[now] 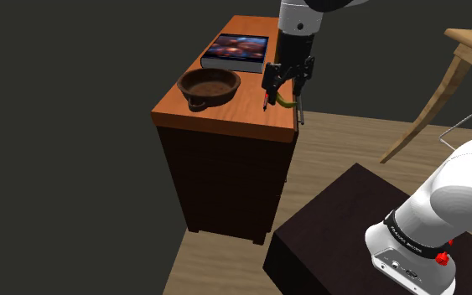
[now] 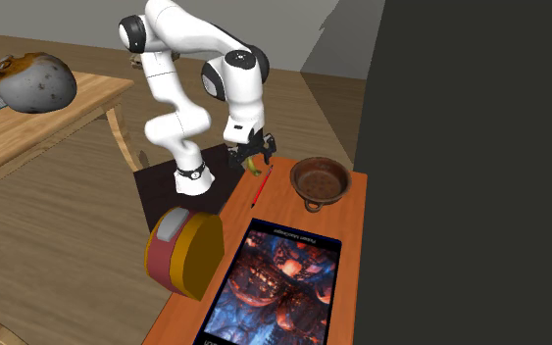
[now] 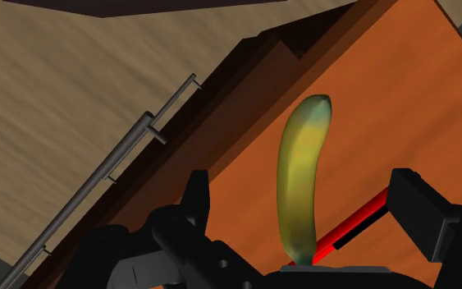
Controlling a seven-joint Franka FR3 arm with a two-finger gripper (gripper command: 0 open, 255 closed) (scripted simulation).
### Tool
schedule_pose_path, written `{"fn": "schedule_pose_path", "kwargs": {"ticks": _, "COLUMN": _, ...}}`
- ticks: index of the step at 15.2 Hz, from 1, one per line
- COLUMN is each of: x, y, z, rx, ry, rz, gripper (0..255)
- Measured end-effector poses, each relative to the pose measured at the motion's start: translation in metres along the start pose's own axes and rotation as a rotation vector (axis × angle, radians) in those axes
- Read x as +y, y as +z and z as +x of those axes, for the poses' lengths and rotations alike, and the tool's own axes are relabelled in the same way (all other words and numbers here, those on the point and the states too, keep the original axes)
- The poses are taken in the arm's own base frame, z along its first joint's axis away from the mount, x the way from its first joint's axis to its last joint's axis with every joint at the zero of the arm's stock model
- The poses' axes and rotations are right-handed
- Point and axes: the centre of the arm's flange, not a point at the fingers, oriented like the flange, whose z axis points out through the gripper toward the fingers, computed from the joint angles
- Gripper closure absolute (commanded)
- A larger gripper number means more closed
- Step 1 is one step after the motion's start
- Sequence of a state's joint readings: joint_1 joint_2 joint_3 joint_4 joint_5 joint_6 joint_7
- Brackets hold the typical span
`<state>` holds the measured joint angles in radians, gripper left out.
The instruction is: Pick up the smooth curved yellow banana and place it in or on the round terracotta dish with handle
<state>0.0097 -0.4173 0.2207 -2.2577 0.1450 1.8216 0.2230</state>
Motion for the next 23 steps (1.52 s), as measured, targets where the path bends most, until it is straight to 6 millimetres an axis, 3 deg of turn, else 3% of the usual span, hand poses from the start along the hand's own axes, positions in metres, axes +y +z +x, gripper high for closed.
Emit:
{"fn": "schedule_pose_path", "kwargs": {"ticks": 1, "x": 0.000, "y": 0.000, "z": 0.000, "rx": 0.000, "ry": 0.000, "rz": 0.000, "gripper": 255}}
{"fn": "schedule_pose_path", "kwargs": {"ticks": 11, "x": 0.000, "y": 0.000, "z": 0.000, "rx": 0.000, "ry": 0.000, "rz": 0.000, "gripper": 255}}
{"fn": "schedule_pose_path", "kwargs": {"ticks": 23, "x": -0.002, "y": -0.057, "z": -0.001, "rx": 0.001, "ry": 0.000, "rz": 0.000, "gripper": 255}}
